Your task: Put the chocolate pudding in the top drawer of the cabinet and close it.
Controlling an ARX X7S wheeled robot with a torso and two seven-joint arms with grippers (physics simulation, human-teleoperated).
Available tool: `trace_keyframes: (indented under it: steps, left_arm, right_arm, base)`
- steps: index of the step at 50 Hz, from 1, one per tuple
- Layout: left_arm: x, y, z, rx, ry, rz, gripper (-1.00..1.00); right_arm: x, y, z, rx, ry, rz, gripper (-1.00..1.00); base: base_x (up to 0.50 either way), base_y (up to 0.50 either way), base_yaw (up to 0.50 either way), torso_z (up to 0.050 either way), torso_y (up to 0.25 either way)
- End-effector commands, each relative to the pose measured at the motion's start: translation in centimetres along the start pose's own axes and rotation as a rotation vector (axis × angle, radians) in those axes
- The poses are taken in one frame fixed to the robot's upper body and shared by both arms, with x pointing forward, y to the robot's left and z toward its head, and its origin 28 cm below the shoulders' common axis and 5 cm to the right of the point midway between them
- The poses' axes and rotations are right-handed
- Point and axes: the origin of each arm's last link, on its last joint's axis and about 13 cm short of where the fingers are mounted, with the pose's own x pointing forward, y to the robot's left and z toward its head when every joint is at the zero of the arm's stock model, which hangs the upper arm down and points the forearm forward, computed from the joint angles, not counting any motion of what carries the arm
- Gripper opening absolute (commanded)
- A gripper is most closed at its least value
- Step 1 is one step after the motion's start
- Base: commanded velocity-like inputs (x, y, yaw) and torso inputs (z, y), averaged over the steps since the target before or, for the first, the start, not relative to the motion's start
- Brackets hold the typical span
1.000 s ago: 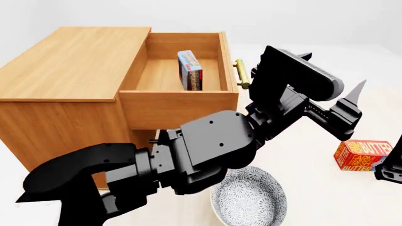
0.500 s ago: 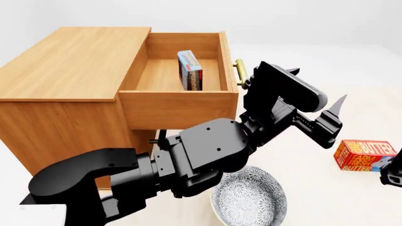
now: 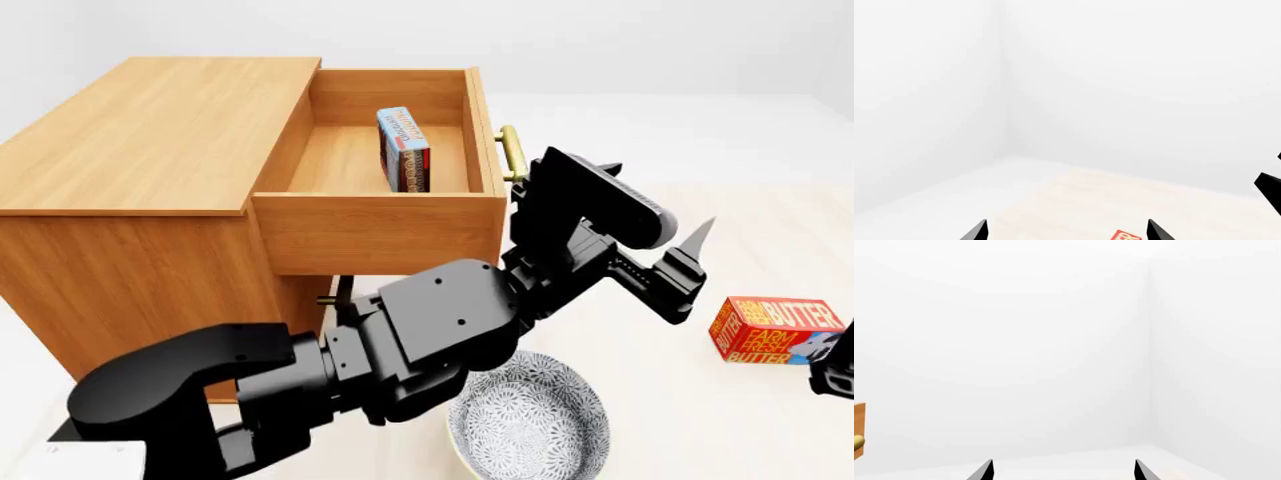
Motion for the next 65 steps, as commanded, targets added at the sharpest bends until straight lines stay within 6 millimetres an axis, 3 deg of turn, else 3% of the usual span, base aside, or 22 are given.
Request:
trace_keyframes:
  steps: [1, 39, 52, 65]
  left_arm:
    - [-0.1, 0.0, -0.5, -0.001, 0.017, 0.000, 1.00]
    - [-0.9, 1.6, -2.7, -0.064, 0.106, -0.007, 1.00]
    - [-0.9, 3.2, -2.8, -0.026, 0.091, 0.085, 1.00]
    - [-1.1, 5.8, -2.6, 0.070, 0.117, 0.347, 1.00]
  right_arm:
    - [-0.2, -0.2, 0.0, 0.001, 0.003, 0.000, 1.00]
    - [-0.8, 0.3, -2.6, 0.006, 0.009, 0.004, 1.00]
    - [-0.8, 0.3, -2.6, 0.008, 0.013, 0.004, 1.00]
    - [-0.8, 0.3, -2.6, 0.010, 0.013, 0.005, 1.00]
  base:
    - [0.00, 0.00, 0.00, 0.000, 0.000]
    - [0.00, 0.00, 0.00, 0.000, 0.000]
    - [0.00, 0.00, 0.00, 0.000, 0.000]
    - [0.00, 0.00, 0.00, 0.000, 0.000]
